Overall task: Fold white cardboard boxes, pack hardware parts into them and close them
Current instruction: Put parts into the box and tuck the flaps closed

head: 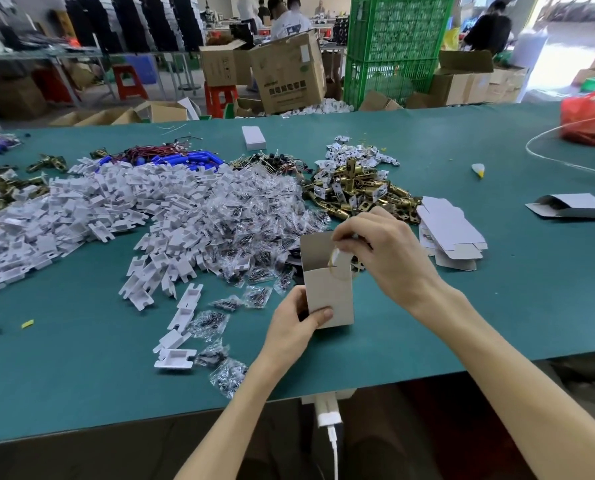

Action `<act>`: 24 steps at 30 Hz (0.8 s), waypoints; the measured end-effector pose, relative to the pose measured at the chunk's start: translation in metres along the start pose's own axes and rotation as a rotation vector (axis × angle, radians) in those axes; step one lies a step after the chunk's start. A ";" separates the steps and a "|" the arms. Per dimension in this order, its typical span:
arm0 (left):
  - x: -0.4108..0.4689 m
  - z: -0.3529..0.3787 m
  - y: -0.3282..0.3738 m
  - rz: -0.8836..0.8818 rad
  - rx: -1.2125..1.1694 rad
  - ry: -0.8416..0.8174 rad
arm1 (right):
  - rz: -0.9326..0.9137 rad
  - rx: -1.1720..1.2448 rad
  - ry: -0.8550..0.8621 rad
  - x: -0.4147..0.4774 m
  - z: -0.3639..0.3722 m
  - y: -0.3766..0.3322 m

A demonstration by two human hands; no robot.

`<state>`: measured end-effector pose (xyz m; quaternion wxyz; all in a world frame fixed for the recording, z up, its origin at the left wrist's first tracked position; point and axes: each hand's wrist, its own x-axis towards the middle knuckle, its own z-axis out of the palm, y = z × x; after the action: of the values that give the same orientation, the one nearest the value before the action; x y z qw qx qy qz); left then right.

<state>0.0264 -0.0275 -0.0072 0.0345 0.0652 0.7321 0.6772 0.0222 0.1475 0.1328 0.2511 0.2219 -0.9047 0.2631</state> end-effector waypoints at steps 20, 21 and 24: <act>0.002 -0.002 -0.006 0.033 0.146 -0.006 | 0.096 0.285 -0.038 0.033 0.048 -0.047; 0.002 -0.002 -0.006 0.036 0.174 0.001 | 0.062 0.264 -0.078 0.038 0.061 -0.057; 0.000 -0.002 -0.008 0.091 0.229 0.007 | 0.012 0.183 -0.205 0.049 0.106 -0.078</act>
<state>0.0254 -0.0298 -0.0152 -0.0064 0.0994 0.8010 0.5903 -0.0100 0.0125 0.1107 0.1343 0.2640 -0.8992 0.3221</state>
